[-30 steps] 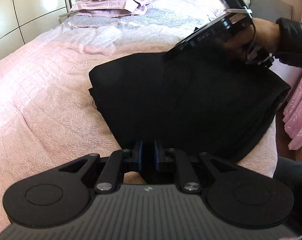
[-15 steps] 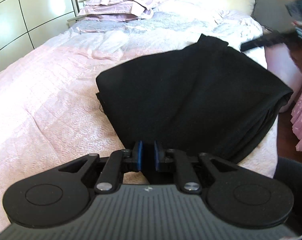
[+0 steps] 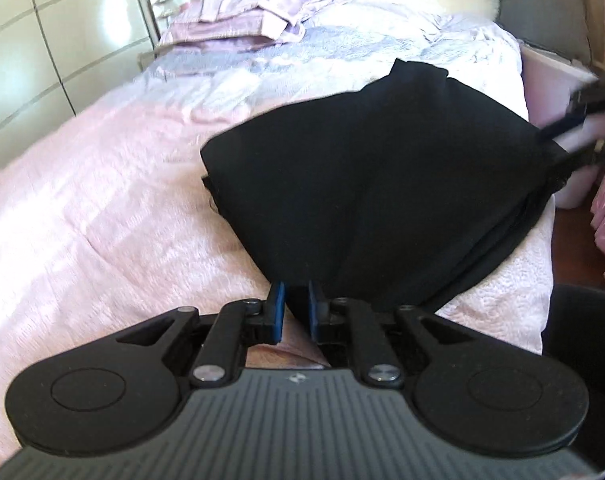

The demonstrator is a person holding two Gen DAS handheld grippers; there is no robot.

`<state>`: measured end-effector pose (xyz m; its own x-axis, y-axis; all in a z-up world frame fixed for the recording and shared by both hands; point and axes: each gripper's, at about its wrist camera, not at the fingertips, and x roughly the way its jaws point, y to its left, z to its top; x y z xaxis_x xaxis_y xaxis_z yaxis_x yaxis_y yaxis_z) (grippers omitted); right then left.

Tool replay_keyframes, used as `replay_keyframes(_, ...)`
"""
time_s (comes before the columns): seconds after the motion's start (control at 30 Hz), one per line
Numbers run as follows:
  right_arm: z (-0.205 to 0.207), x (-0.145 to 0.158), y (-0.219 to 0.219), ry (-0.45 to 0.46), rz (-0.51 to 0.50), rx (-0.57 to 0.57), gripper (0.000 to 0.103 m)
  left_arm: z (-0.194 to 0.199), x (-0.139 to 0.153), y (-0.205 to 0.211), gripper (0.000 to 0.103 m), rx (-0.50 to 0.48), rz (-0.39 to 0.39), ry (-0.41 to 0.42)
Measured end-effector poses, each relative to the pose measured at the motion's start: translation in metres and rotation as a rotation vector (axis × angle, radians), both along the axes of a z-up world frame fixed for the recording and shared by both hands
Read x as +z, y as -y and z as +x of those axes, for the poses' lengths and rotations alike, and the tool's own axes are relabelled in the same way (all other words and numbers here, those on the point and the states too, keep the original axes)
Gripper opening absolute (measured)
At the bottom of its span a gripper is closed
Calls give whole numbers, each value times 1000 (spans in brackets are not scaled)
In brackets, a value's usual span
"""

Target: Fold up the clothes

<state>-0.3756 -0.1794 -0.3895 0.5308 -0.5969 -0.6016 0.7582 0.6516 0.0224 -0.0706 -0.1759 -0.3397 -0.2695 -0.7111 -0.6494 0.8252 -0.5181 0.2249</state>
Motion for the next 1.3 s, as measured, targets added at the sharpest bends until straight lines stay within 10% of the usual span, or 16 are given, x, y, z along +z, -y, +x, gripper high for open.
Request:
replay_keyframes(0.17,19,-4,-45,-277,-245,121,61,-1,14,-28,38,-32,-120,50)
replay_keyframes(0.47,54,-57,-31,-648,-362,210,59,-48,-2,-73,67,-289,-246,271)
replay_keyframes(0.57,53,-71,-22,-750,-394,255,32,-69,-19,-74,68,-331,-258,346)
replay_keyframes(0.7,44,-41,-21,-664,-415,221,18,-94,-37,-62,70,-341,-305,481)
replay_keyframes(0.93,37,-21,-25,-591,-439,184,17,-113,-68,-43,68,-402,-425,840)
replay_keyframes(1.1,38,-45,-37,-623,-469,189,17,-115,-74,-41,25,-431,-361,852)
replay_keyframes(1.3,31,-87,-42,-716,-555,214,29,-111,-61,-35,21,-437,-282,775)
